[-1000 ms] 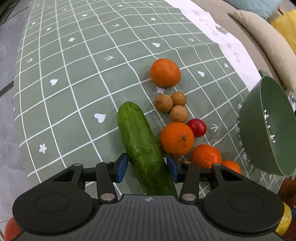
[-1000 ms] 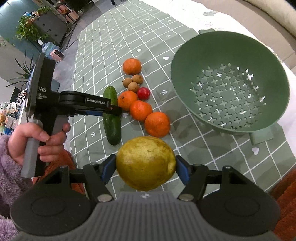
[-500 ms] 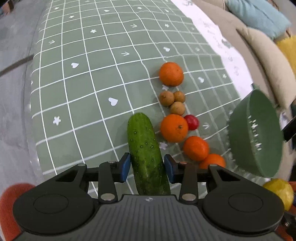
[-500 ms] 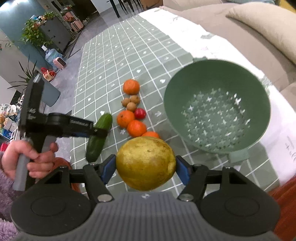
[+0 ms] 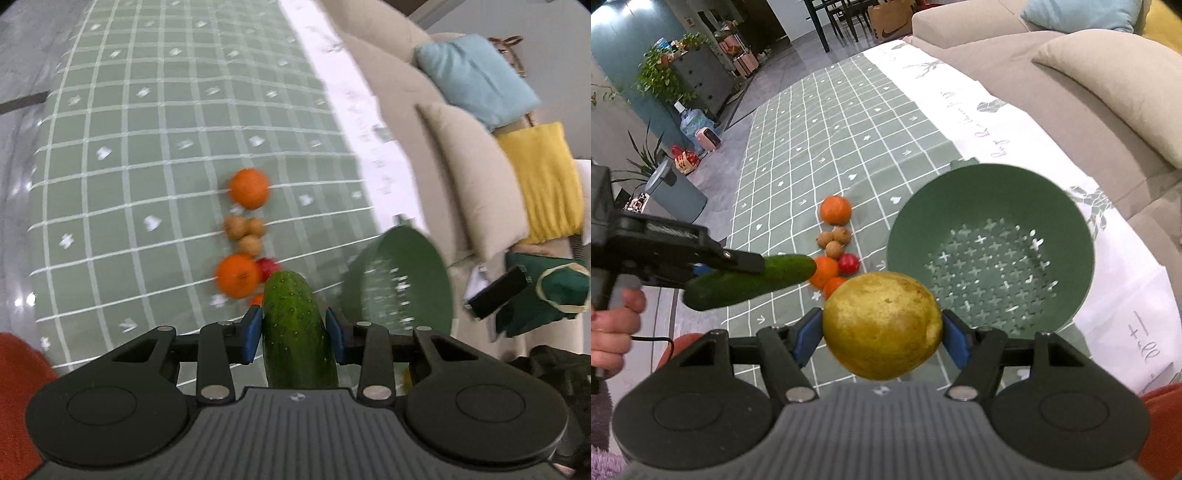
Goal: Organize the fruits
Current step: 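Carry the cucumber and yellow fruit into the green colander and release both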
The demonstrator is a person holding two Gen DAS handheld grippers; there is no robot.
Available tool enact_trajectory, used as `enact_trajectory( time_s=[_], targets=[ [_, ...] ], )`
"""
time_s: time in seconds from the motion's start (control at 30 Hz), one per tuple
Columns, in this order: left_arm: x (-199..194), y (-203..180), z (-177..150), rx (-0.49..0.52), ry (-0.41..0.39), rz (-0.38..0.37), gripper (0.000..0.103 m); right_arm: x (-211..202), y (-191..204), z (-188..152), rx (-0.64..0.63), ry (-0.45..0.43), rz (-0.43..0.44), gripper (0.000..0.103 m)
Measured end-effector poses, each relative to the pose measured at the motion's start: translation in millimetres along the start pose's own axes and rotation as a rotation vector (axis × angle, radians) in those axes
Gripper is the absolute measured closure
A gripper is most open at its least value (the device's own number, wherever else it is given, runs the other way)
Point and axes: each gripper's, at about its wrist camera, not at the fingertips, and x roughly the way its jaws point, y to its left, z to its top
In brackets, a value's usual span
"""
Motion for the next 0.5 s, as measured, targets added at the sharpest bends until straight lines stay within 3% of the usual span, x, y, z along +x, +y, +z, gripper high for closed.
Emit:
enact_trajectory(
  time_s=[0.23, 0.5],
  targets=[
    [7.0, -64.9, 15.6, 0.096, 0.002, -0.113, 0.061, 0.7, -14.6, 19.6, -0.025, -0.006, -0.026, 0.038],
    [75.3, -129.0, 13.1, 0.264, 0.091, -0.070, 0.062, 33.7, -52.2, 36.8, -0.122, 0.100, -0.089, 0.038]
  ],
)
